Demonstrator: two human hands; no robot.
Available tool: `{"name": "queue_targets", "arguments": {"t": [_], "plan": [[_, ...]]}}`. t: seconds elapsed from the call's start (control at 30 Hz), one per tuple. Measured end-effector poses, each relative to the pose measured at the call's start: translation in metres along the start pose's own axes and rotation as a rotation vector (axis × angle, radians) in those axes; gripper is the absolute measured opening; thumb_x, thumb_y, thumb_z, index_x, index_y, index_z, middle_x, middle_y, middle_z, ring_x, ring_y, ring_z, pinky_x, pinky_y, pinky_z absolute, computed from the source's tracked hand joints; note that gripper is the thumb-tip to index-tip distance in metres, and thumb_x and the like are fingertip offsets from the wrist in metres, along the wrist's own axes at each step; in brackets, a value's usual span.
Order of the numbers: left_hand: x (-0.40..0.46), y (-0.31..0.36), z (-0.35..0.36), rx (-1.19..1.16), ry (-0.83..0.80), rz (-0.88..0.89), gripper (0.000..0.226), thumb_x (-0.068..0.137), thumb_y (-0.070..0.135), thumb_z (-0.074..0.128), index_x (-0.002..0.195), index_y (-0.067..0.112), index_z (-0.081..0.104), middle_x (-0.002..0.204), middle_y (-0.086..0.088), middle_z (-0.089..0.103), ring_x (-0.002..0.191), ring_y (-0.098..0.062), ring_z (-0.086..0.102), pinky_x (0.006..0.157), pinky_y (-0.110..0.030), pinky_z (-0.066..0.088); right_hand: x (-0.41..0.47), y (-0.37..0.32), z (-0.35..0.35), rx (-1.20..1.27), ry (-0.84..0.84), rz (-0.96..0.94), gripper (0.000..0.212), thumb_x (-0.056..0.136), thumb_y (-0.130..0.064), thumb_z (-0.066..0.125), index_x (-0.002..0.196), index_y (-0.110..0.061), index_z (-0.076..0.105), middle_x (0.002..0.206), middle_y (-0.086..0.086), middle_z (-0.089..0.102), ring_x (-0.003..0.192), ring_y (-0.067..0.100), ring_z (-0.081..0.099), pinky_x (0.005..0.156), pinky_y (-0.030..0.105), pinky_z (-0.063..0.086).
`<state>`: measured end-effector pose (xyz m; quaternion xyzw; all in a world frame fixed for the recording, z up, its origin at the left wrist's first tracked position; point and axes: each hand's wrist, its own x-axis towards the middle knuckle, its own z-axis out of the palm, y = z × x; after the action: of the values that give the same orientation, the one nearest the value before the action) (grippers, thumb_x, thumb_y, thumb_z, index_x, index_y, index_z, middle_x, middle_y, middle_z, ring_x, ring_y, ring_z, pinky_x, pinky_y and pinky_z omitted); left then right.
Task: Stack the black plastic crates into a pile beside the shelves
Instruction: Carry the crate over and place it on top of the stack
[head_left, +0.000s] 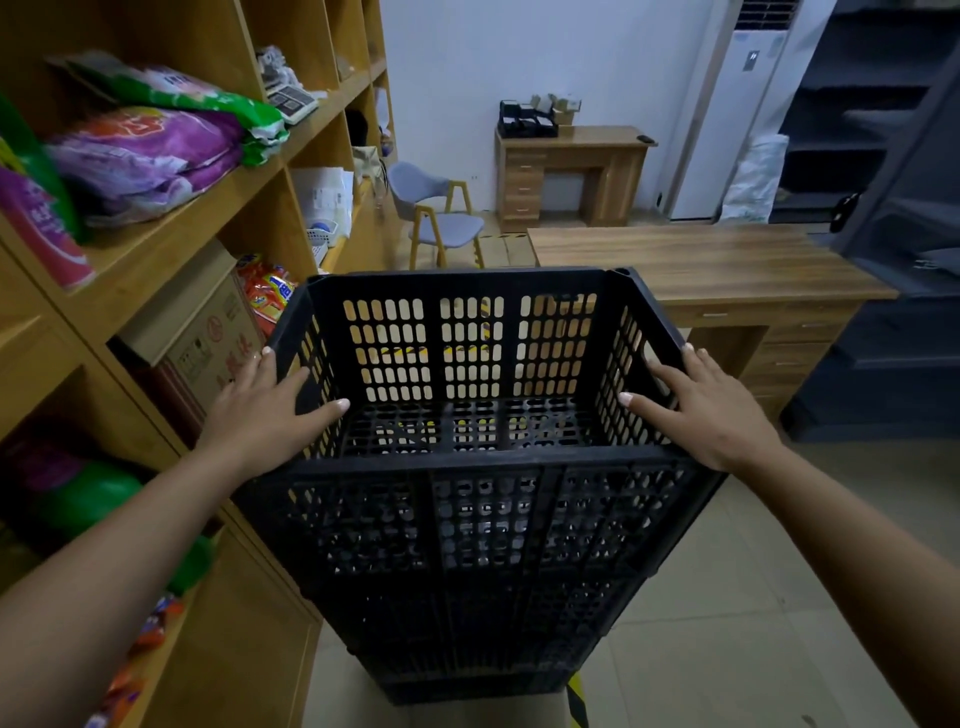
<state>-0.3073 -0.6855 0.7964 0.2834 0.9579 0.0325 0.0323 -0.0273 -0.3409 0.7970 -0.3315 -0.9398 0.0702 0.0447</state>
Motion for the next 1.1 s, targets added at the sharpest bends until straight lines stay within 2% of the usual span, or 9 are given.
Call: {"name": "queue_targets", "arguments": {"t": [0.23,0.47,0.63,0.7,0.8,0.97,1.1], "plan": [[0.004,0.007,-0.005,0.025,-0.055,-0.022,0.100,0.071,0.084,0.018,0.152,0.025,0.020,0.160,-0.011,-0.010,0.148,-0.026,-0.010,0.116,-0.049,0.012,0.003,-0.002,-0.003,-0.027,-0.031,-0.005,0.102,0.069,-0.090,0.012,0.149,-0.028,0.024,0.160,0.012,0.004,0.148,0.025,-0.001,0.117,0.046,0.010],[0.002,0.011,-0.009,0.007,-0.041,-0.033,0.101,0.069,0.083,0.020,0.152,0.024,0.021,0.161,-0.010,-0.009,0.148,-0.025,-0.007,0.115,-0.052,0.015,0.007,-0.004,-0.006,-0.040,-0.056,0.004,0.092,0.076,-0.084,0.018,0.148,-0.028,0.026,0.160,0.013,0.004,0.148,0.025,-0.001,0.117,0.046,0.010],[0.000,0.008,-0.010,-0.036,-0.071,-0.005,0.101,0.069,0.087,0.020,0.152,0.028,0.020,0.161,-0.010,-0.009,0.148,-0.025,-0.009,0.116,-0.050,0.010,0.005,-0.003,-0.006,-0.053,-0.059,-0.019,0.096,0.073,-0.086,0.008,0.149,-0.029,0.024,0.160,0.014,0.003,0.148,0.027,-0.003,0.117,0.046,0.004],[0.001,0.004,-0.013,-0.053,-0.109,0.016,0.111,0.061,0.096,0.014,0.152,0.031,0.019,0.160,-0.012,-0.011,0.147,-0.026,-0.012,0.117,-0.051,0.007,0.006,-0.002,-0.008,-0.049,-0.095,-0.048,0.101,0.068,-0.089,0.003,0.149,-0.032,0.022,0.160,0.015,0.001,0.147,0.029,-0.006,0.117,0.047,0.002],[0.001,-0.007,-0.011,-0.068,-0.132,0.079,0.122,0.048,0.099,0.007,0.151,0.035,0.017,0.160,-0.011,-0.014,0.146,-0.025,-0.016,0.118,-0.051,0.007,0.008,-0.001,-0.012,-0.040,-0.193,-0.098,0.090,0.074,-0.086,0.011,0.149,-0.039,0.017,0.160,0.010,-0.006,0.145,0.033,-0.015,0.117,0.049,-0.003],[0.004,-0.009,-0.005,0.020,-0.090,0.121,0.117,0.050,0.097,-0.005,0.151,0.039,0.013,0.159,-0.006,-0.016,0.147,-0.025,-0.014,0.118,-0.047,0.001,0.013,0.003,-0.010,-0.039,-0.232,-0.298,0.088,0.069,-0.090,0.003,0.146,-0.049,0.017,0.160,-0.002,-0.010,0.144,0.019,-0.023,0.116,0.041,-0.011],[0.007,-0.009,-0.003,0.021,-0.052,0.139,0.118,0.050,0.097,-0.011,0.150,0.041,0.016,0.159,-0.003,-0.014,0.147,-0.024,-0.014,0.118,-0.044,-0.004,0.015,0.003,-0.010,-0.024,-0.205,-0.343,0.089,0.068,-0.091,0.002,0.145,-0.049,0.021,0.159,-0.012,-0.006,0.143,0.008,-0.021,0.117,0.037,-0.012]]}}
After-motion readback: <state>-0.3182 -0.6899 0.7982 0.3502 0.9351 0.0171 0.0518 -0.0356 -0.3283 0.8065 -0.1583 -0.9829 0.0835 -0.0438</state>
